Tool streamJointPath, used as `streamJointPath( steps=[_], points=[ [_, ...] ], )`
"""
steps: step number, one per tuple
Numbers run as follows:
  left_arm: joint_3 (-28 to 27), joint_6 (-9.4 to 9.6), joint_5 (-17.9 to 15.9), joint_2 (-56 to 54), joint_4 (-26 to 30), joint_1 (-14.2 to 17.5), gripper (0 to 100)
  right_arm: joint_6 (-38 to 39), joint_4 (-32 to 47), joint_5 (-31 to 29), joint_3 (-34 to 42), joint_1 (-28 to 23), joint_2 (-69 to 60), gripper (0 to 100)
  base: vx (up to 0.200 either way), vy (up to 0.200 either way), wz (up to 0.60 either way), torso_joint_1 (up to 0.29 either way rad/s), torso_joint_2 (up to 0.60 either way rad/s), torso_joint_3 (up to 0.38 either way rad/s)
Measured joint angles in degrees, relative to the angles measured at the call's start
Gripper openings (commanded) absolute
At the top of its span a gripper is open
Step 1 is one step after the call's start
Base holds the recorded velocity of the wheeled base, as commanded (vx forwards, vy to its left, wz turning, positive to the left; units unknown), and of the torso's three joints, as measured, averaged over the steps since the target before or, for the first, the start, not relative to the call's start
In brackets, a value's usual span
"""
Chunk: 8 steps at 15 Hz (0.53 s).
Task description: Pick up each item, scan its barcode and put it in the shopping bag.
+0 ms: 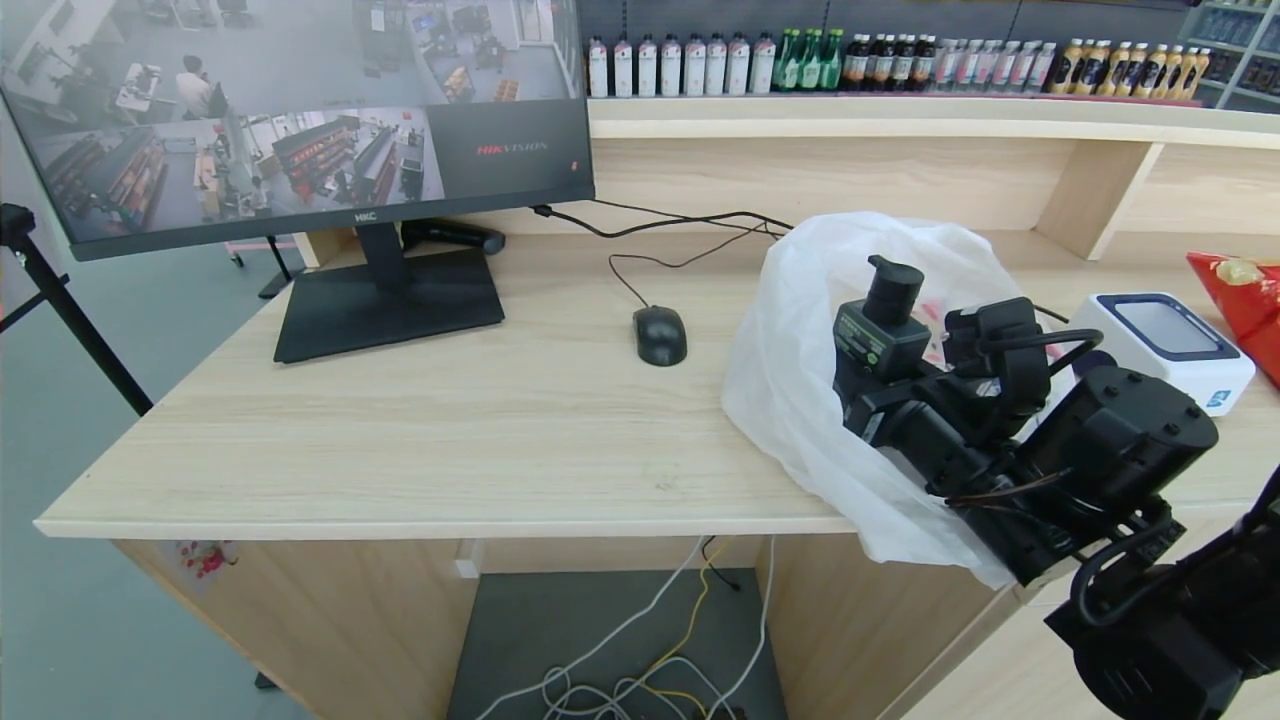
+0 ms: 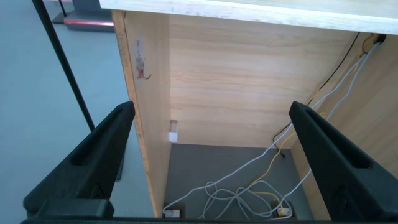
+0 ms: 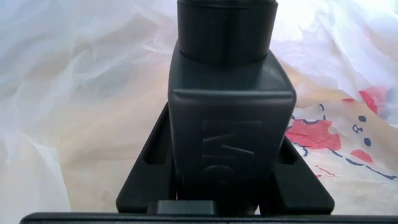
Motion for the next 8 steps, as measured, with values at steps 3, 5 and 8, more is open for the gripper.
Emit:
streamJointPath(
  steps=[3, 5, 8],
  points=[
    [0.00, 0.00, 0.00, 0.00, 0.00, 0.00, 100, 0.49, 0.06, 0.00, 0.46, 0.00, 0.02, 0, 0.000, 0.000, 0.00, 0.000, 0.00, 0.000],
    [0.00, 0.00, 0.00, 0.00, 0.00, 0.00, 100, 0.57, 0.11, 0.06, 0.63, 0.01, 0.05, 0, 0.000, 0.000, 0.00, 0.000, 0.00, 0.000],
    [0.00, 0.00, -0.02, 0.00, 0.00, 0.00, 100, 0.57, 0.17, 0.13, 0.60, 0.06, 0.05, 100, 0.000, 0.000, 0.00, 0.000, 0.00, 0.000]
  ],
)
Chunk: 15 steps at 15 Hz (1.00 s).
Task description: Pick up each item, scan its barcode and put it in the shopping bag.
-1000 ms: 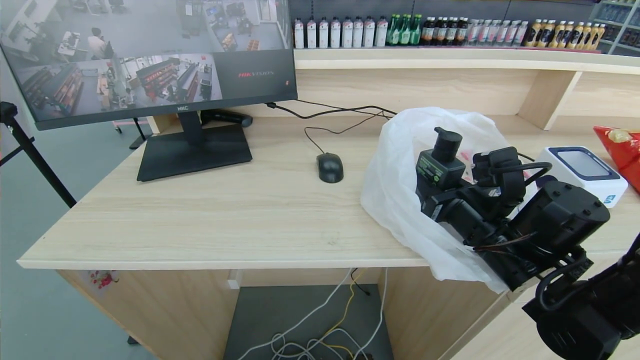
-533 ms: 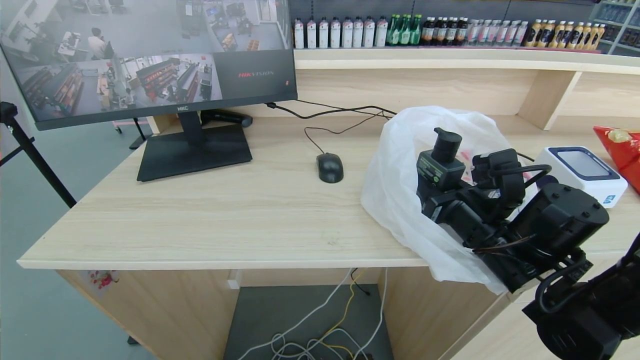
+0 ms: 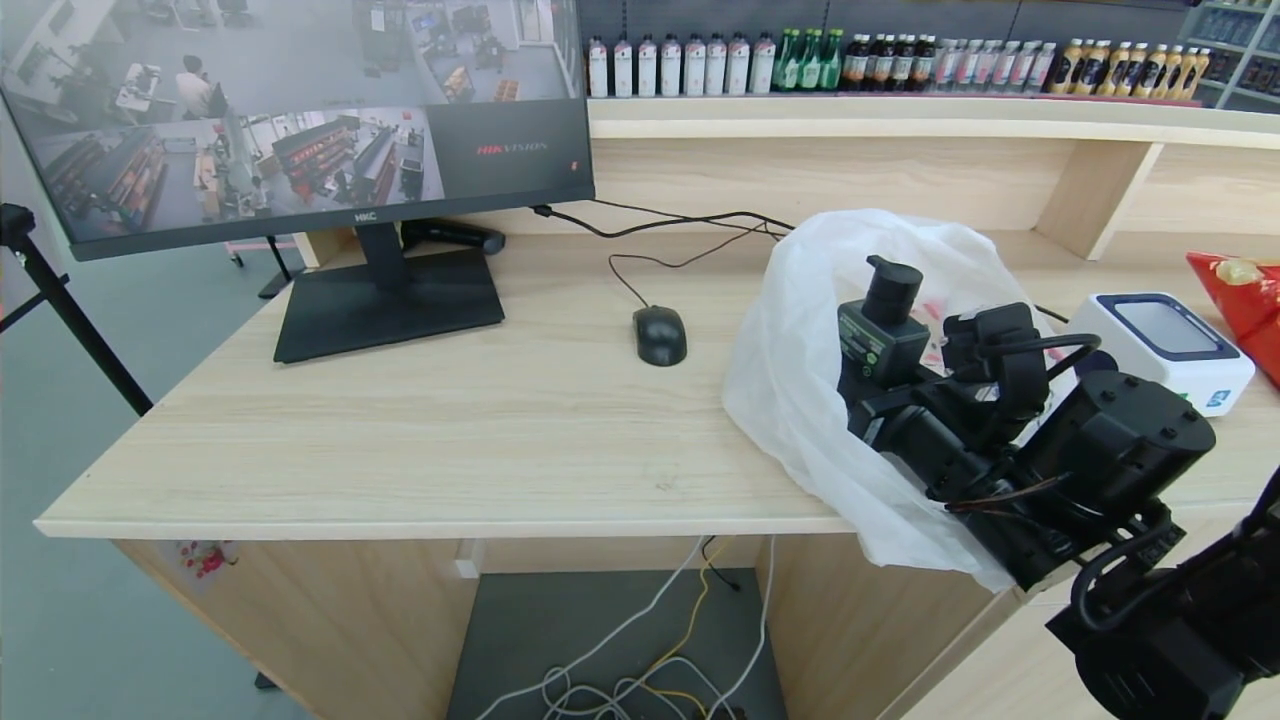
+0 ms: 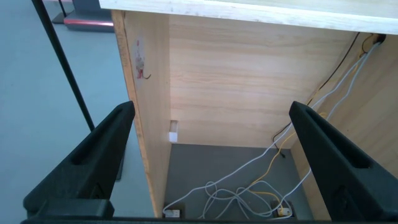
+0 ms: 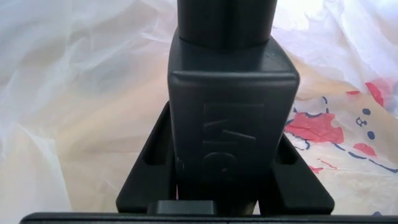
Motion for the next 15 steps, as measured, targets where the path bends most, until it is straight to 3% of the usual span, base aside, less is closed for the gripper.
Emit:
streamJointPath(
  steps=[15],
  points=[
    [0.00, 0.00, 0.02, 0.00, 0.00, -0.02, 100, 0.66, -0.13, -0.13, 1.40, 1.52, -5.57, 100, 0.000, 0.000, 0.00, 0.000, 0.00, 0.000]
  ],
)
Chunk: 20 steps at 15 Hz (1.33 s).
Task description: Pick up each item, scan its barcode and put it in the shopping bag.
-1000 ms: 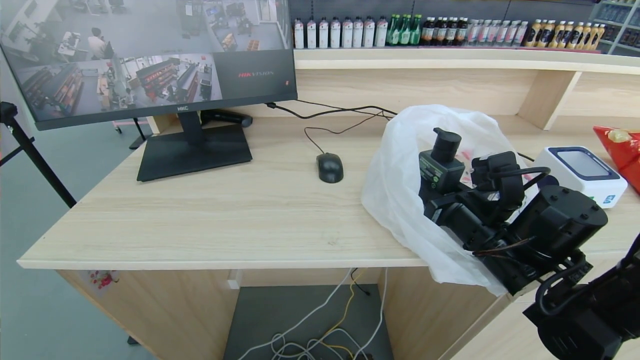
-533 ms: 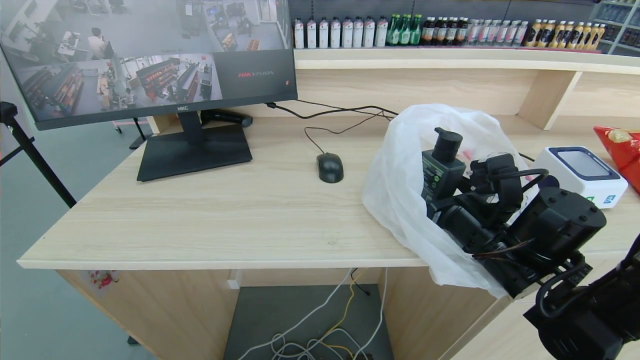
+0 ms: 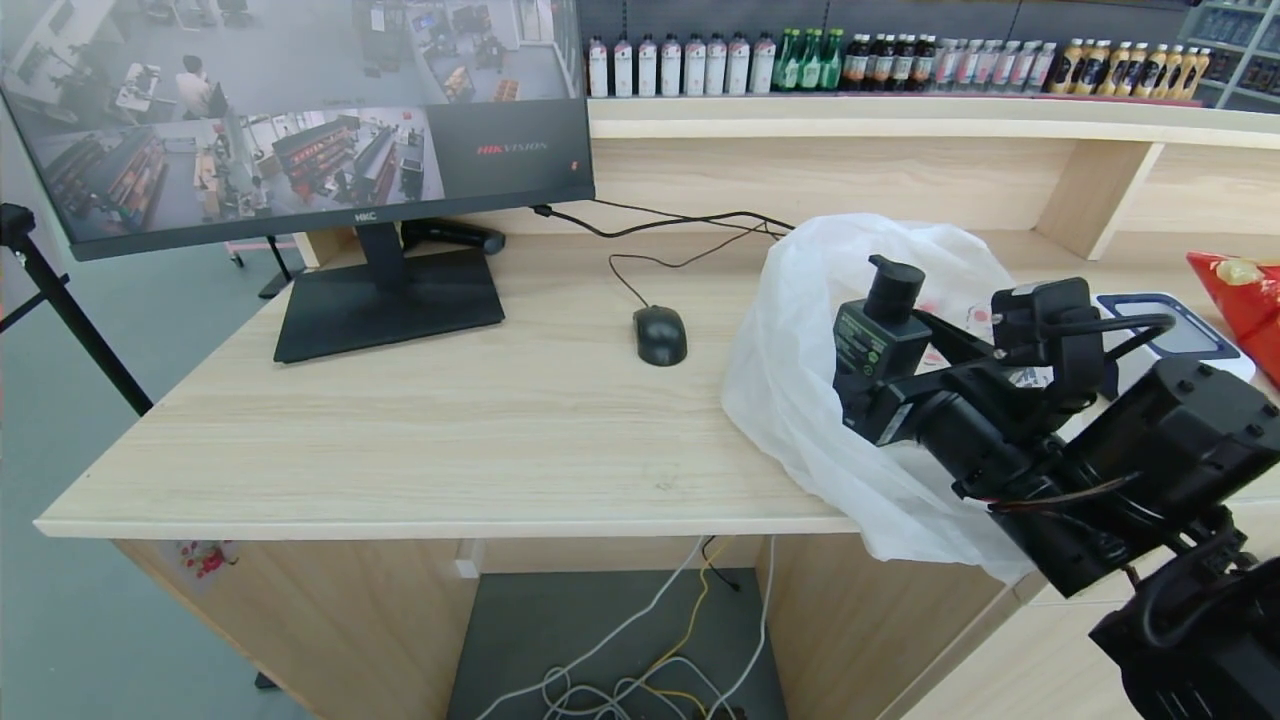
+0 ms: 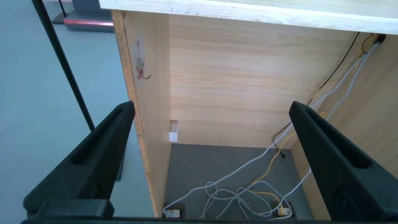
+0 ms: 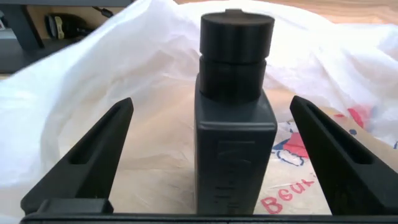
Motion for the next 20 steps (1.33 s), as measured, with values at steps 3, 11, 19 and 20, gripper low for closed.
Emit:
streamJointPath(
  steps=[3, 11, 19, 20],
  points=[
    [0.00, 0.00, 0.00, 0.00, 0.00, 0.00, 100, 0.00, 0.02, 0.06, 0.06, 0.27, -2.26, 100, 0.000, 0.000, 0.00, 0.000, 0.00, 0.000],
    [0.00, 0.02, 0.00, 0.00, 0.00, -0.02, 100, 0.00, 0.13, 0.09, 4.91, 0.41, -8.48, 100, 0.000, 0.000, 0.00, 0.000, 0.00, 0.000],
    [0.00, 0.00, 0.00, 0.00, 0.00, 0.02, 100, -0.01, 0.11, 0.17, 5.17, 0.41, -9.17, 100, -0.125, 0.000, 0.00, 0.003, 0.00, 0.001],
    [0.00, 0.02, -0.02, 0.00, 0.00, 0.00, 100, -0.01, 0.18, 0.17, 5.02, 0.41, -9.07, 100, 0.000, 0.000, 0.00, 0.000, 0.00, 0.000]
  ],
)
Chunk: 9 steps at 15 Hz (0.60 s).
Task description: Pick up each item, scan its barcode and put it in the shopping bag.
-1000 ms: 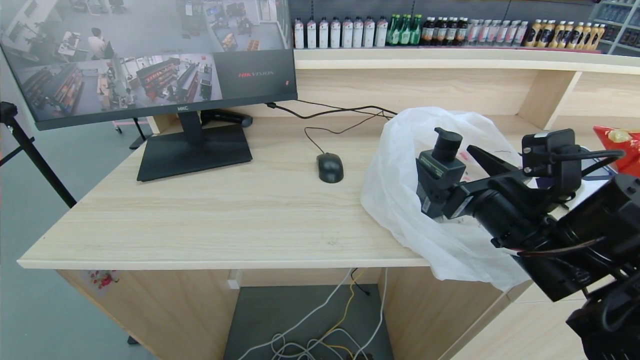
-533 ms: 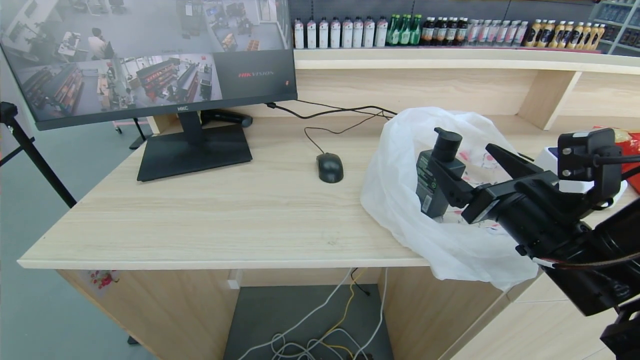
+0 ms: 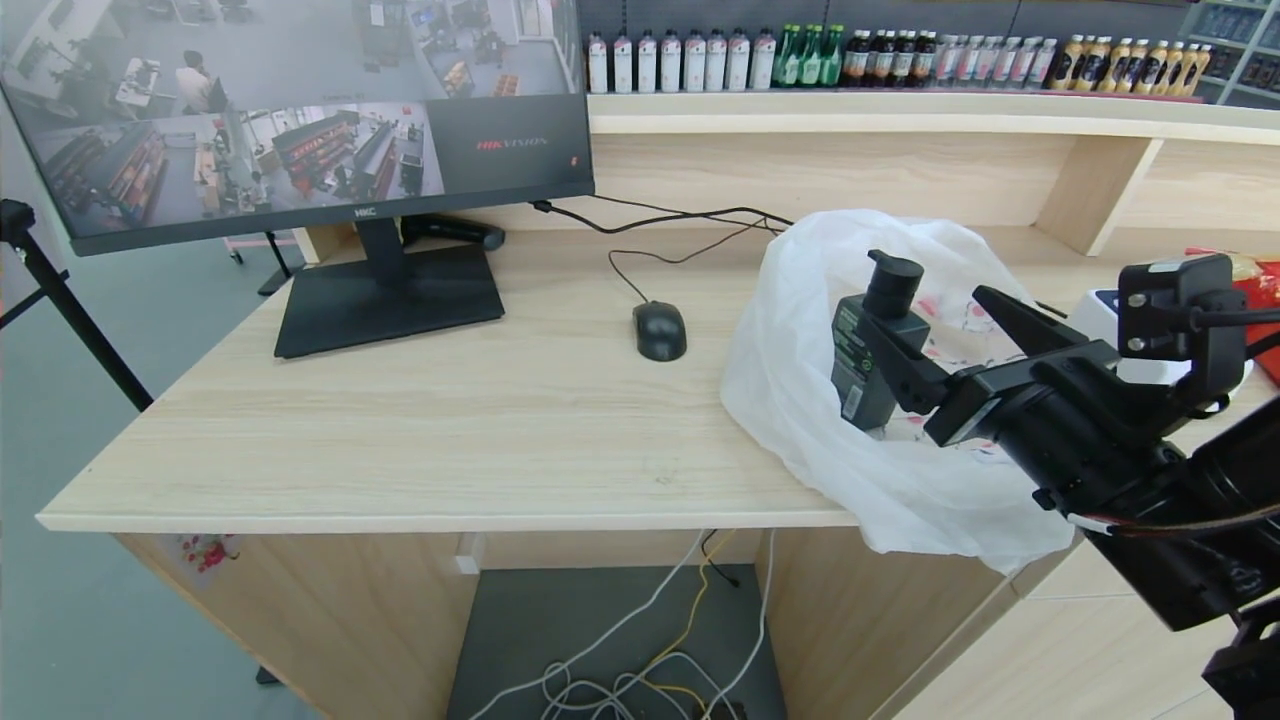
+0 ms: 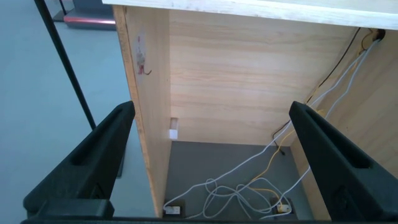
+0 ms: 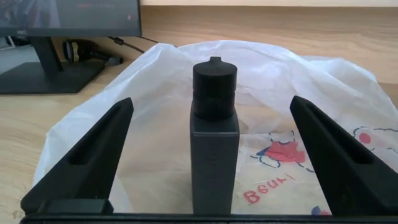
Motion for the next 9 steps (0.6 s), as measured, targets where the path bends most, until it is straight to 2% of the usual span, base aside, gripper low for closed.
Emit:
streamJointPath(
  steps=[5, 9],
  points=[
    [0.00, -0.07, 0.00, 0.00, 0.00, 0.00, 100, 0.00, -0.18, 0.00, -0.50, 0.07, 0.45, 100, 0.000, 0.000, 0.00, 0.000, 0.00, 0.000],
    [0.00, -0.16, 0.05, 0.00, 0.02, 0.02, 100, 0.00, -0.07, -0.09, -0.39, 0.00, 0.56, 100, 0.000, -0.200, 0.00, 0.007, 0.00, -0.001]
  ],
)
